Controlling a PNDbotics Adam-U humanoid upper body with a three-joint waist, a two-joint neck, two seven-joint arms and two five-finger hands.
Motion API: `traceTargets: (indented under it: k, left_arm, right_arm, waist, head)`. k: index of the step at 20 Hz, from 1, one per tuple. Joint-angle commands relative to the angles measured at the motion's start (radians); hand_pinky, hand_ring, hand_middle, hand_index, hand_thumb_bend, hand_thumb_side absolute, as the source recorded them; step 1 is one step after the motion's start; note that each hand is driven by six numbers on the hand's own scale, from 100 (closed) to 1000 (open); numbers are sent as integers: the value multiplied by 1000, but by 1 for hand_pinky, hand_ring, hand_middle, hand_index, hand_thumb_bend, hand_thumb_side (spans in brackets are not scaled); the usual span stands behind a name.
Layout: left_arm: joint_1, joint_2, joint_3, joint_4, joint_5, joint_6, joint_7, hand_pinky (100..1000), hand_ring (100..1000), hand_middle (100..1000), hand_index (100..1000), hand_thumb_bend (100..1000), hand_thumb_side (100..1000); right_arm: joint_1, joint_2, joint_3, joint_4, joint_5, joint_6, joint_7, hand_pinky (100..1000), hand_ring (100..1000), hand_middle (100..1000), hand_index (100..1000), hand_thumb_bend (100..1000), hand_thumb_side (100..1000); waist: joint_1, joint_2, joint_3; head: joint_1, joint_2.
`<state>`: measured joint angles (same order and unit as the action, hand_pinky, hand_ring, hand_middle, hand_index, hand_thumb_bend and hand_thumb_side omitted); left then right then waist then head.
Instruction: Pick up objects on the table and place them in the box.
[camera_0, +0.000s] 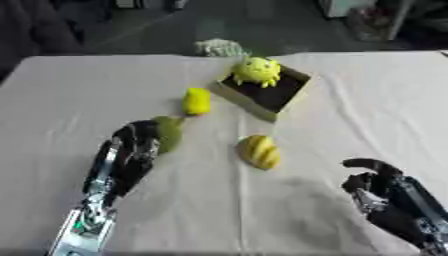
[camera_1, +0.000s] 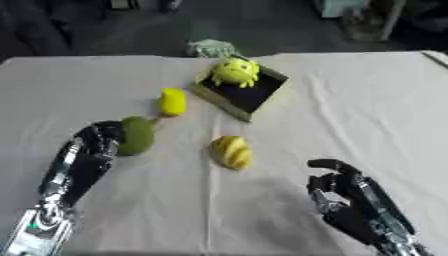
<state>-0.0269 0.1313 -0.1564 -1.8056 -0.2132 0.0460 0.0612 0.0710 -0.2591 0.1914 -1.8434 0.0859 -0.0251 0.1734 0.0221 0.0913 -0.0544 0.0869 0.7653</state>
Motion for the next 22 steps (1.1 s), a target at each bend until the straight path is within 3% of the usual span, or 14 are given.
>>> traceTargets:
  k: [1, 11, 16, 22]
  left_arm:
    - [-11, 5, 2, -15, -4, -2, 0, 799, 670, 613, 749, 100, 597]
    - [-17, 48, 14, -41, -35, -2, -8, 803, 694, 633, 760, 100, 539]
    - [-37, 241, 36, -148, -121, -13, -66, 813, 740, 693, 807, 100, 395]
    - [-93, 515, 30, -194, -239, -65, -249, 827, 777, 761, 878, 100, 252]
  right_arm:
    - [-4, -8, -6, -17, 6, -4, 0, 639, 621, 773, 778, 100, 289]
    - [-1, -8, -7, -18, 8, -4, 0, 639, 621, 774, 778, 100, 290]
    - [3, -12, -10, -17, 11, -5, -3, 639, 621, 774, 778, 100, 292]
    - [6, -18, -11, -17, 12, -7, -4, 639, 621, 774, 778, 100, 292]
  waist:
    - [-2, -10, 0]
    - [0, -10, -3]
    - [11, -13, -6]
    - [23, -15, -15]
  head:
    - [2, 5]
    - [4, 5]
    - [0, 5]
    - [-4, 5]
